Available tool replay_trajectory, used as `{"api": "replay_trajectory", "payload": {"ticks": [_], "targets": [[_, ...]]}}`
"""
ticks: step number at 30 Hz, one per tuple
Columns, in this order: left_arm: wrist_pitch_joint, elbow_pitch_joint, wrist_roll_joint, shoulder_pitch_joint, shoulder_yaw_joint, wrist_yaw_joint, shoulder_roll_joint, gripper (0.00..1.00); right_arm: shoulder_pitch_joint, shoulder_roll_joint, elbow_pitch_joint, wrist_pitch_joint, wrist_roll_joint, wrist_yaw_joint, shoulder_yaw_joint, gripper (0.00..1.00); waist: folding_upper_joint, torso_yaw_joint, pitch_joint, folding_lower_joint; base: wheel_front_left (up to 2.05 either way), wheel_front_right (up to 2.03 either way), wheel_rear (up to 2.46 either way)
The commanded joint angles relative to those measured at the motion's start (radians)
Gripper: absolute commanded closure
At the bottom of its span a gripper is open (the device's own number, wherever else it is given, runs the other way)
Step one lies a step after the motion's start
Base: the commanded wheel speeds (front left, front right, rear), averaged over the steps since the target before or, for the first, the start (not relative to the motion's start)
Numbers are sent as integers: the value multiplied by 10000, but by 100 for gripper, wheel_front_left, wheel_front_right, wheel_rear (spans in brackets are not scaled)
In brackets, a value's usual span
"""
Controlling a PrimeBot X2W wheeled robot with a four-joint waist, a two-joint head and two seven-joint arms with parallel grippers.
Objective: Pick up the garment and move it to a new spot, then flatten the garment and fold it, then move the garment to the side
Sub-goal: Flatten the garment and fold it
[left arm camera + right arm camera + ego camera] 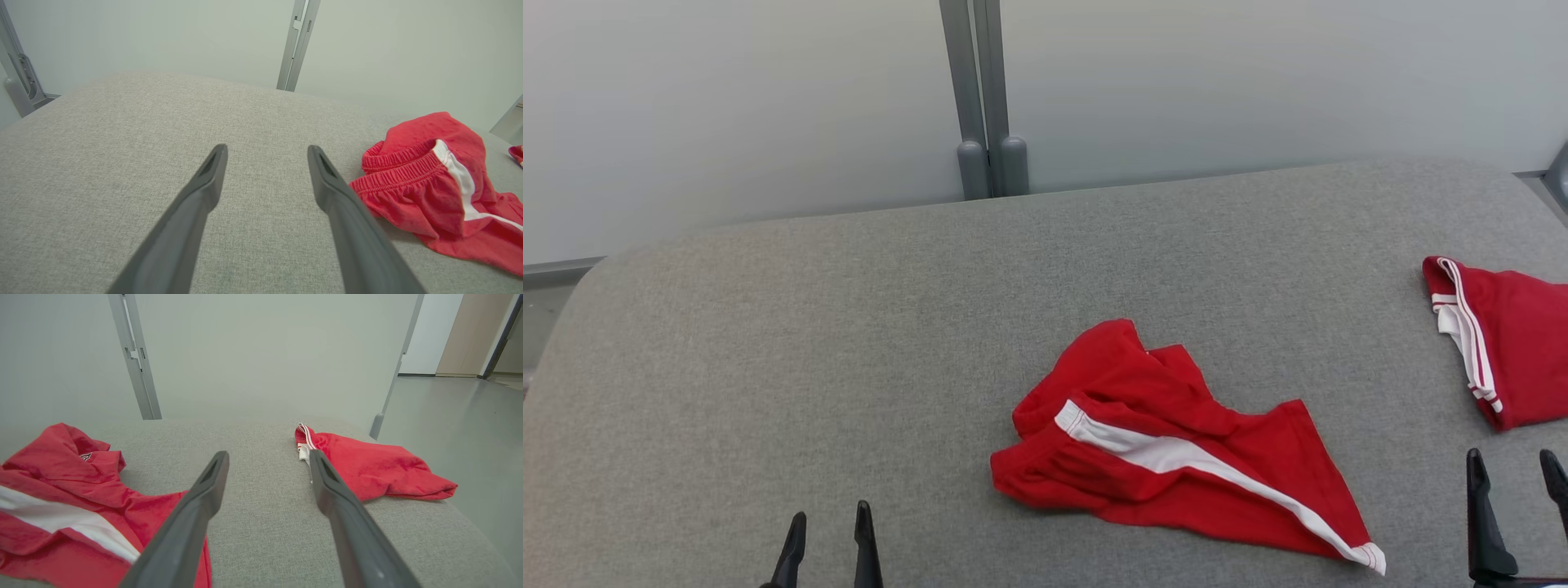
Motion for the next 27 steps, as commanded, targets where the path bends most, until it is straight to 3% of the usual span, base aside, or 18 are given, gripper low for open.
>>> {"api": "replay_trajectory", "payload": {"ticks": [1,14,18,22,27], "targets": [[-31,14,43,117,47,-48,27,0,81,86,9,-28,-53,-3,-33,0,0,-29,-16,0,0,0,0],[-31,-227,539,-591,-265,-141,24,0,-320,-25,-87,-29,-44,-3,480,0,0,-339,47,0,0,0,0],[-26,-112,480,-1263,-1312,-201,25,0,-570,-145,-169,-29,25,-3,736,0,0,-648,128,0,0,0,0],[283,1334,95,-2516,-2763,-506,33,0,-695,-184,-215,-29,45,-3,1000,0,0,-1062,137,0,0,0,0],[1319,2787,-410,-4045,-3982,-404,38,0,-786,-110,-240,-29,80,-3,977,0,0,-1503,184,0,0,0,0]]}}
